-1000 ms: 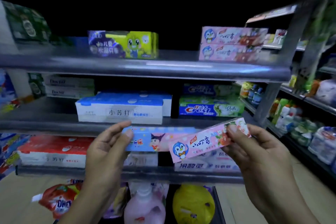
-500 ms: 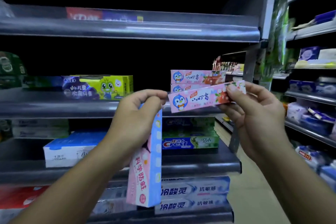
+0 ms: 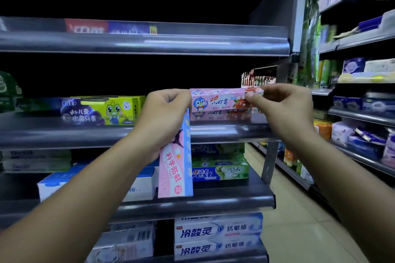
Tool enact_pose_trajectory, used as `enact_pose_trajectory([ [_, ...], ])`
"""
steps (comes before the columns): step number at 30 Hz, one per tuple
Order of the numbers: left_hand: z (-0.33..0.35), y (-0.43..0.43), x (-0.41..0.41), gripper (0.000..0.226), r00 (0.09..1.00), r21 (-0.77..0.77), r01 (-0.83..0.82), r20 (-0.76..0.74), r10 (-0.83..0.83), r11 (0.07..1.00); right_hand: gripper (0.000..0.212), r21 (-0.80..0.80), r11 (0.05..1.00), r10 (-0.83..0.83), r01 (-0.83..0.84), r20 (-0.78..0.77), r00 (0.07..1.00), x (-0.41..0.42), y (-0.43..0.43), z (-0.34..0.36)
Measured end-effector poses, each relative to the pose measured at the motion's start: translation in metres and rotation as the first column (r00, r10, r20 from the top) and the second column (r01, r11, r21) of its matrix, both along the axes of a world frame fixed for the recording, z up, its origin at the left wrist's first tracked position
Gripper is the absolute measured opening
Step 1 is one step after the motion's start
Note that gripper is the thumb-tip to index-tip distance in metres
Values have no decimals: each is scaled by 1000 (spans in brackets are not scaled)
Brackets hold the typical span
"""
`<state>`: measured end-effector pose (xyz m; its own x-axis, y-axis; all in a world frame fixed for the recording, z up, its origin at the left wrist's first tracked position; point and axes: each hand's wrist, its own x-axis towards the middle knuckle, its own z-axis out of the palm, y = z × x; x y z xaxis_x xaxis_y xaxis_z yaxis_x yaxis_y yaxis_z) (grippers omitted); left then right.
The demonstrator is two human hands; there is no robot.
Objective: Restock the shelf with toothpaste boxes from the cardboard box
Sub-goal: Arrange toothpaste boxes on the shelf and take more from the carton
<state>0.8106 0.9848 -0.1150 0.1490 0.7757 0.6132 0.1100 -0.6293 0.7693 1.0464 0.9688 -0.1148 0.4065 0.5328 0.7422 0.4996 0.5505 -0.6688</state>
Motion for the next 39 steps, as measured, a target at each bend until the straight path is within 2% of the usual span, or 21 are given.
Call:
enact_pose_trajectory([
  [3, 4, 5, 4, 42, 999, -9, -38, -19, 38, 999, 17, -43, 998, -54, 55, 37, 998, 1, 5, -2],
  [6, 2, 8, 3, 48, 984, -71, -76, -164, 64, 995, 26, -209, 965, -126, 156, 153, 980, 2, 11, -6],
  [8, -1, 9, 1, 52, 964, -94, -94, -257, 67, 991, 25, -258, 955, -111, 145, 143, 984, 1, 13, -10],
  [10, -1, 9, 0, 51, 959, -100, -97, -274, 67, 990, 21, -248, 964, -77, 100, 100, 992, 1, 13, -13],
  [13, -2, 7, 1, 39, 974, -117, -92, -217, 65, 989, 24, -248, 966, -56, 68, 56, 997, 0, 12, -15],
  [15, -2, 3, 1, 18, 991, -90, -98, -102, 89, 991, 43, -213, 961, -151, 174, 121, 981, 1, 9, -17],
  [16, -2, 2, 0, 14, 991, -61, -129, -46, 126, 990, 47, -153, 960, -210, 236, 172, 963, 1, 5, -19],
  [18, -2, 1, -4, 13, 986, -39, -155, 62, 157, 987, 39, 15, 957, -283, 290, 266, 921, -4, -7, -24],
  [20, -2, 2, -6, 15, 972, -71, -136, 183, 147, 988, 23, 94, 967, -254, 237, 318, 913, -14, -21, -29],
  [21, -1, 2, -6, 15, 961, -91, -123, 239, 142, 988, 16, 76, 984, -176, 160, 319, 931, -23, -27, -33],
  [23, 1, 2, -6, 21, 936, -114, -96, 329, 128, 989, 10, -33, 996, 85, -79, 244, 966, -41, -40, -39],
  [25, 1, 1, -5, 23, 906, -111, -58, 412, 99, 992, 23, -174, 932, 342, -319, 124, 932, -57, -53, -45],
  [28, 1, -3, -2, 23, 848, -88, 13, 529, 36, 996, 47, -422, 773, 533, -474, 28, 846, -68, -62, -51],
  [30, -1, -5, -1, 20, 820, -80, 85, 572, -24, 993, 45, -425, 757, 543, -496, -11, 839, -67, -60, -51],
  [32, -4, -5, -2, 17, 809, -81, 135, 585, -62, 988, 36, -345, 807, 488, -480, -68, 870, -61, -55, -48],
  [34, -6, -4, -4, 14, 820, -60, 168, 562, -106, 984, 41, -254, 849, 449, -463, -113, 886, -50, -51, -40],
  [36, -4, -2, -7, 20, 866, -27, 160, 484, -127, 987, 46, -169, 879, 425, -447, -148, 893, -38, -47, -31],
  [39, 1, 4, -8, 35, 924, 22, 53, 379, -58, 998, 45, -59, 916, 379, -398, -207, 902, -22, -38, -18],
])
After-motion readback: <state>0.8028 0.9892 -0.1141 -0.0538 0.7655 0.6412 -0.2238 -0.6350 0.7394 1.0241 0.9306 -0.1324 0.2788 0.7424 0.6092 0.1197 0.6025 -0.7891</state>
